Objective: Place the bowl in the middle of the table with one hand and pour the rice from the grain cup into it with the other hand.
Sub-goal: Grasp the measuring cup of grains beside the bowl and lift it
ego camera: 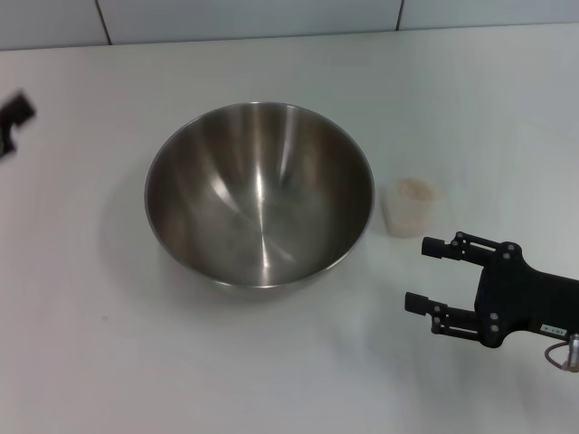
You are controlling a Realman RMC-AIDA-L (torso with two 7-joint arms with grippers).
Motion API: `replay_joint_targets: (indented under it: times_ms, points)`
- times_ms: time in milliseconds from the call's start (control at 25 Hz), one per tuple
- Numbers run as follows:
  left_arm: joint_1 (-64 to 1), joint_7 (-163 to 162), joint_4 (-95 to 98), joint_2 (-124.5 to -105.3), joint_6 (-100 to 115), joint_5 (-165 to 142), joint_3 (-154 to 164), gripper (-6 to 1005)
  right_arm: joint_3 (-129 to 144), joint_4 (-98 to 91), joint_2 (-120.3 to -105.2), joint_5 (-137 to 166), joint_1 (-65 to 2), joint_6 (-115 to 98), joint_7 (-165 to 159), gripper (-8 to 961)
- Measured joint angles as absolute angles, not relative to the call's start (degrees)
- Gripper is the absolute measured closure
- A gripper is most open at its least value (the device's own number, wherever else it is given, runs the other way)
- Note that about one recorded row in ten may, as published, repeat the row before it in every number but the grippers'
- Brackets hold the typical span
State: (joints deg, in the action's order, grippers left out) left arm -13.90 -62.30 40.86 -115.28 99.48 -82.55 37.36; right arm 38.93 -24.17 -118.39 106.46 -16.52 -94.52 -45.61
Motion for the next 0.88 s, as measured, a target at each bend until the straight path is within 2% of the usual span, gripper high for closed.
replay_joint_targets:
  times_ms: [120,320,880]
  points:
    - [-12.07,-54.0,34.58,-113.53,103.52,-85.78,37.74,173,38.93,-24.17,-118.39,106.45,-16.52,-94.47,-45.61,190]
    - [-11.55,-47.83,27.53,-112.26,104.96,-91.78,37.67,173,38.93,-24.17,-118.33,106.45,-16.52,-94.47,-45.61,190]
    - [-9.65,-41.8,24.77,-113.72,102.0,-99.01,37.62,173,38.93,-24.17,-118.29,106.45,-15.96,-94.48,-45.7,190]
